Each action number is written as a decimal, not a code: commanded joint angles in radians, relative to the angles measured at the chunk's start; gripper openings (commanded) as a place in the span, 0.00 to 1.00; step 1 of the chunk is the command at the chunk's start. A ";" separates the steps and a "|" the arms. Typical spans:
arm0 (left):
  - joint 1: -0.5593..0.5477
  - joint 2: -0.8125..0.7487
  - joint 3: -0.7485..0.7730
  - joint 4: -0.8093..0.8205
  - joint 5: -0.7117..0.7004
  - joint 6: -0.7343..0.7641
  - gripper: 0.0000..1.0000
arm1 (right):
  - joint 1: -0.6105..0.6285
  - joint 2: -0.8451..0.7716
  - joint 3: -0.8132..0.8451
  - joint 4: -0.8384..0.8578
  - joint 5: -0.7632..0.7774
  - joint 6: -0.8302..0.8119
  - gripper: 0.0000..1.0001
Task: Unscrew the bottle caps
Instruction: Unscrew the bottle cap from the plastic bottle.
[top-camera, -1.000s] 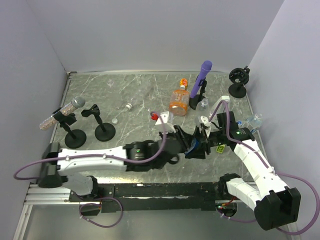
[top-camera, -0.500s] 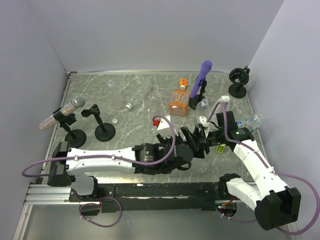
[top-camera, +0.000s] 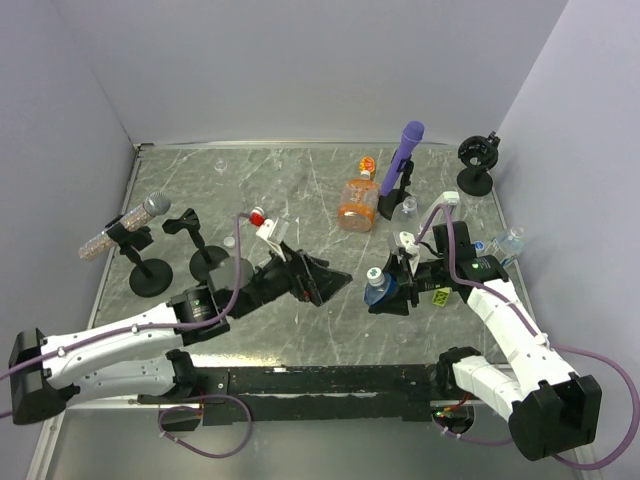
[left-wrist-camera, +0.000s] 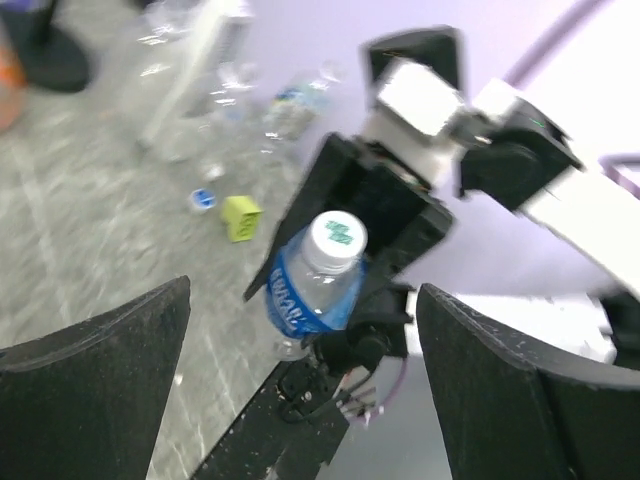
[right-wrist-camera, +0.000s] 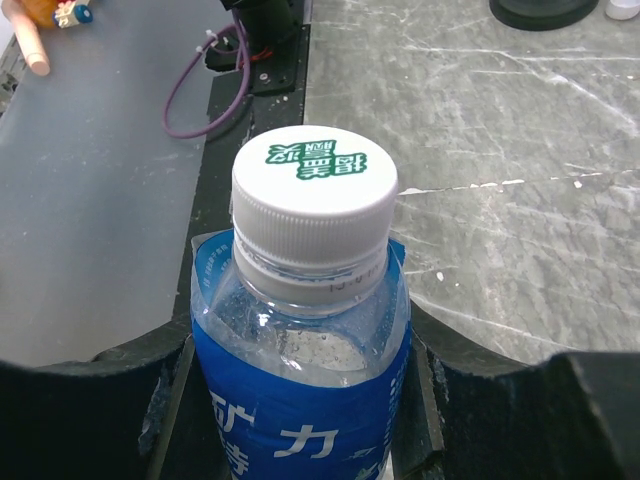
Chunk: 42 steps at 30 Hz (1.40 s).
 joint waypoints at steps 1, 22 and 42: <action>0.117 0.017 -0.031 0.245 0.563 0.182 0.98 | 0.006 0.000 0.036 0.011 -0.039 -0.053 0.12; 0.137 0.308 0.095 0.428 0.637 0.322 0.74 | 0.005 0.009 0.042 -0.010 -0.045 -0.072 0.13; 0.140 0.365 0.092 0.517 0.613 0.235 0.36 | 0.005 0.010 0.044 -0.012 -0.043 -0.070 0.13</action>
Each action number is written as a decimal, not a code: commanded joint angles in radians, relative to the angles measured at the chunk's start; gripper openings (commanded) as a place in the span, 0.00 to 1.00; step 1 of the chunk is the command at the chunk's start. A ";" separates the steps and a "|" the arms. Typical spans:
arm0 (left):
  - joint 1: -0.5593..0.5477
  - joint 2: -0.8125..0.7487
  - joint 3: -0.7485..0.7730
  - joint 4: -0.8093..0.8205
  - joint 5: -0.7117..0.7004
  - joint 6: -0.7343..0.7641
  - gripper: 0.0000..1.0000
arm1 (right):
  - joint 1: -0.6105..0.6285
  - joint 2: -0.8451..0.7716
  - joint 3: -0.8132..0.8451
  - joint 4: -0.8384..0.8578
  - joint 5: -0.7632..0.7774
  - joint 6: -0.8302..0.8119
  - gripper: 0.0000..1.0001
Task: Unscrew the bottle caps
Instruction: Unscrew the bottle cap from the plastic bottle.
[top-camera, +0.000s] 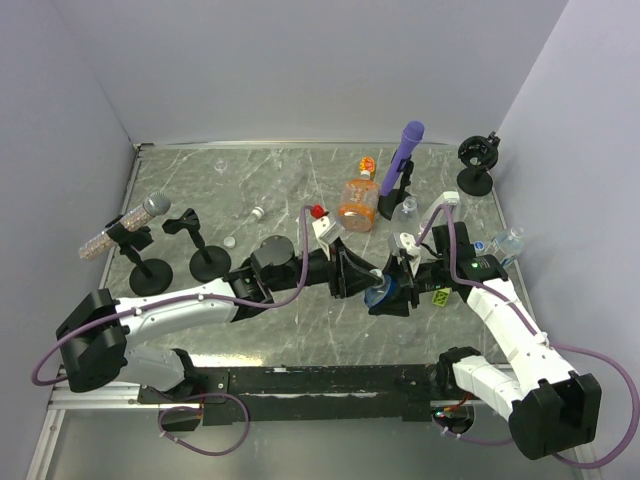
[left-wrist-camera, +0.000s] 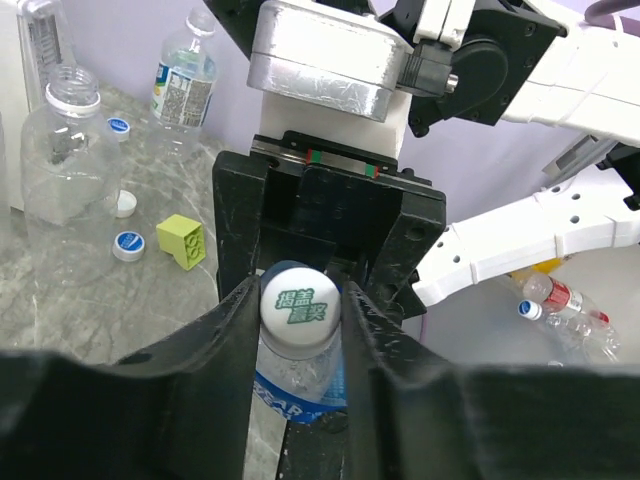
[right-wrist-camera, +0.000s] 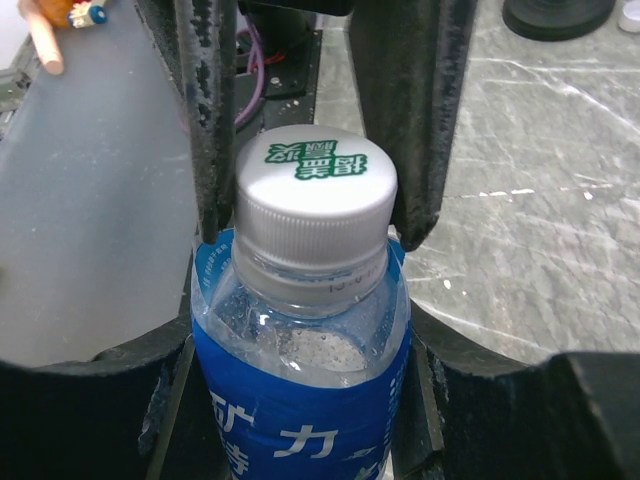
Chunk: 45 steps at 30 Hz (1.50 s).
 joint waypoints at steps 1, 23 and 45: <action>-0.005 0.003 0.022 0.099 0.018 -0.041 0.32 | 0.005 0.002 0.043 0.010 -0.014 -0.031 0.12; -0.373 0.204 0.641 -1.070 -1.028 -0.738 0.01 | 0.005 0.003 0.034 0.061 0.023 0.021 0.12; -0.395 0.104 0.528 -1.004 -1.106 -0.784 0.83 | 0.005 0.003 0.037 0.053 0.018 0.013 0.12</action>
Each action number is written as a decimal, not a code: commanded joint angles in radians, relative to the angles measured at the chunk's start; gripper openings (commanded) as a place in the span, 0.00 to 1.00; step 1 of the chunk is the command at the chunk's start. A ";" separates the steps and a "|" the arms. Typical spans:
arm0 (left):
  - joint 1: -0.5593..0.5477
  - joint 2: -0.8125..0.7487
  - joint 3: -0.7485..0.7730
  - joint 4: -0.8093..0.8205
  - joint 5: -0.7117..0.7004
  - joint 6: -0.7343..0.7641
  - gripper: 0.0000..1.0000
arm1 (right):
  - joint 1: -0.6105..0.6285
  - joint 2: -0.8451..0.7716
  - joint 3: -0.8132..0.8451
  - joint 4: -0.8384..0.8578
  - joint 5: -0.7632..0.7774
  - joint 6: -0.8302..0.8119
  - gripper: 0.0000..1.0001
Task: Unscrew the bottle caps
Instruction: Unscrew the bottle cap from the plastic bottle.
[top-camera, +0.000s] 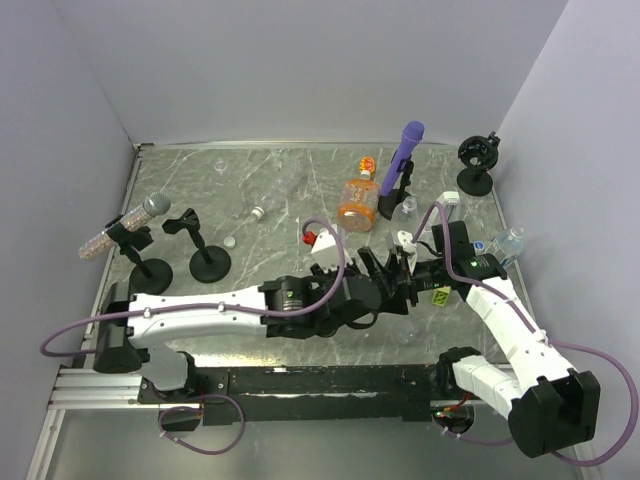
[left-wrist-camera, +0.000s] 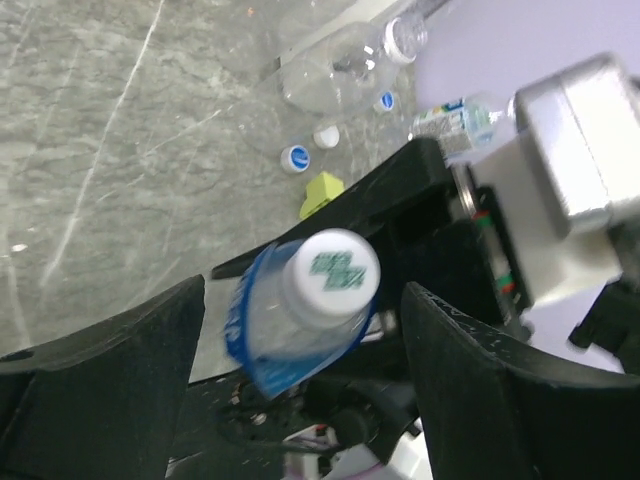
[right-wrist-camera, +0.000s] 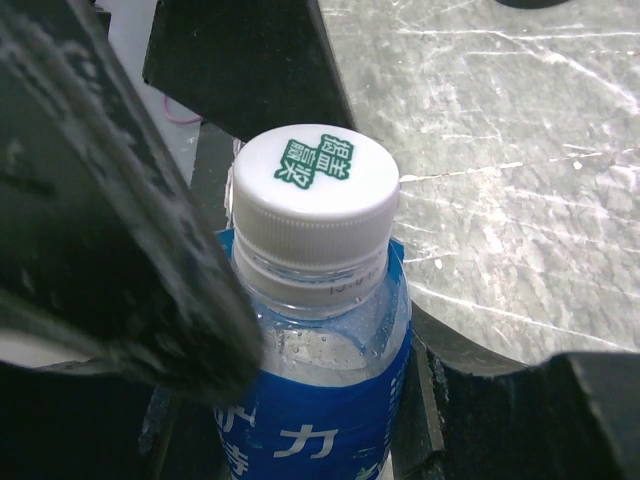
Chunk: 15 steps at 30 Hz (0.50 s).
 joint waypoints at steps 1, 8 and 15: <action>-0.014 -0.119 -0.068 0.096 0.007 0.123 0.84 | 0.007 -0.007 0.035 0.036 -0.042 -0.030 0.12; -0.010 -0.404 -0.353 0.395 0.150 0.563 0.99 | 0.008 0.003 0.040 0.024 -0.045 -0.046 0.13; 0.273 -0.685 -0.651 0.727 0.734 0.828 0.97 | 0.007 0.010 0.044 0.001 -0.055 -0.073 0.13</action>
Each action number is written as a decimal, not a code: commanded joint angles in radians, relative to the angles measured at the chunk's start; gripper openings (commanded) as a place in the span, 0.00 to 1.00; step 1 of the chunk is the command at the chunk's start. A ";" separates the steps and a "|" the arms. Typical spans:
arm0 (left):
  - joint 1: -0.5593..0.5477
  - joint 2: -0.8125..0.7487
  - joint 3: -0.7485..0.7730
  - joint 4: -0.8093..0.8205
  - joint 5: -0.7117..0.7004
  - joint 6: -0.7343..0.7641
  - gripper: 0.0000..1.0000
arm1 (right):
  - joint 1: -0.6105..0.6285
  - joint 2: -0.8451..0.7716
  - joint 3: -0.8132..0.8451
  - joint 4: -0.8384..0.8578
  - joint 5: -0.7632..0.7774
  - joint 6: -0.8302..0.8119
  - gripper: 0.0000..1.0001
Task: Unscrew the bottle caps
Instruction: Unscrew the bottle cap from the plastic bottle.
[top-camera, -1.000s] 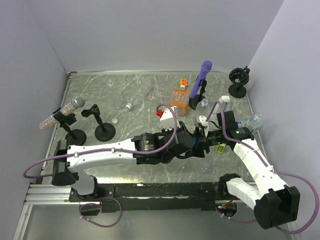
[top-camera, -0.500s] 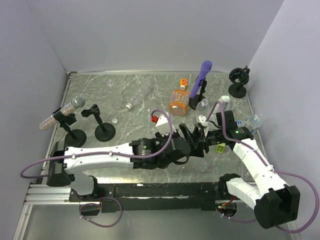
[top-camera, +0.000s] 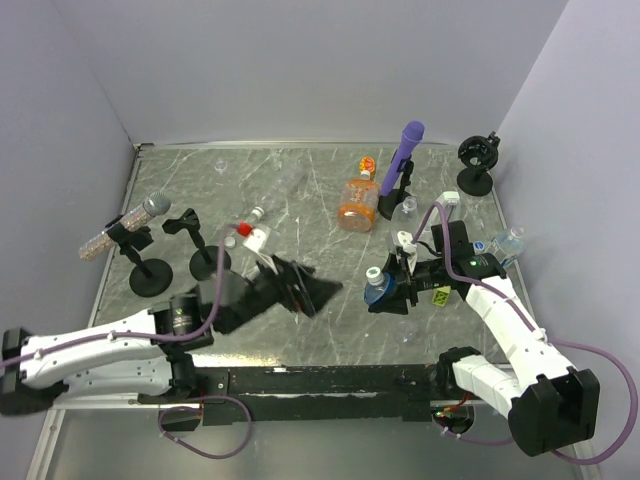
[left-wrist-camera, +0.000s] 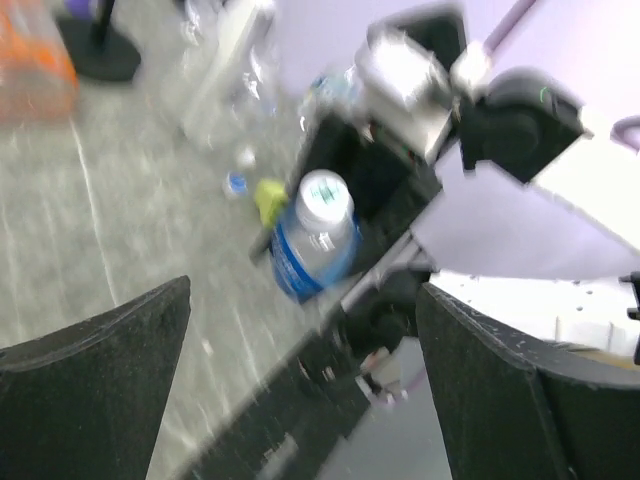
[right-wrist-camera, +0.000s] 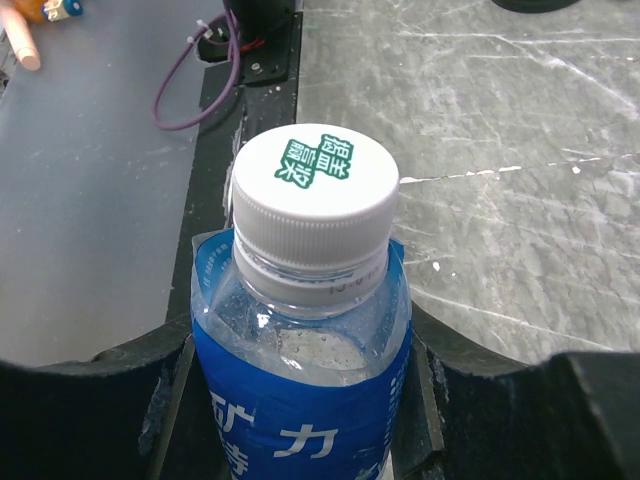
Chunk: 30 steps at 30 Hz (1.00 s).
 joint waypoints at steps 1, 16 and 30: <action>0.257 -0.050 -0.089 0.253 0.530 0.164 0.97 | 0.005 0.003 0.044 -0.005 -0.052 -0.062 0.13; 0.388 0.289 0.066 0.456 0.937 0.276 0.96 | 0.005 0.009 0.049 -0.036 -0.064 -0.093 0.13; 0.390 0.445 0.107 0.537 1.007 0.238 0.75 | 0.005 0.005 0.052 -0.041 -0.070 -0.093 0.13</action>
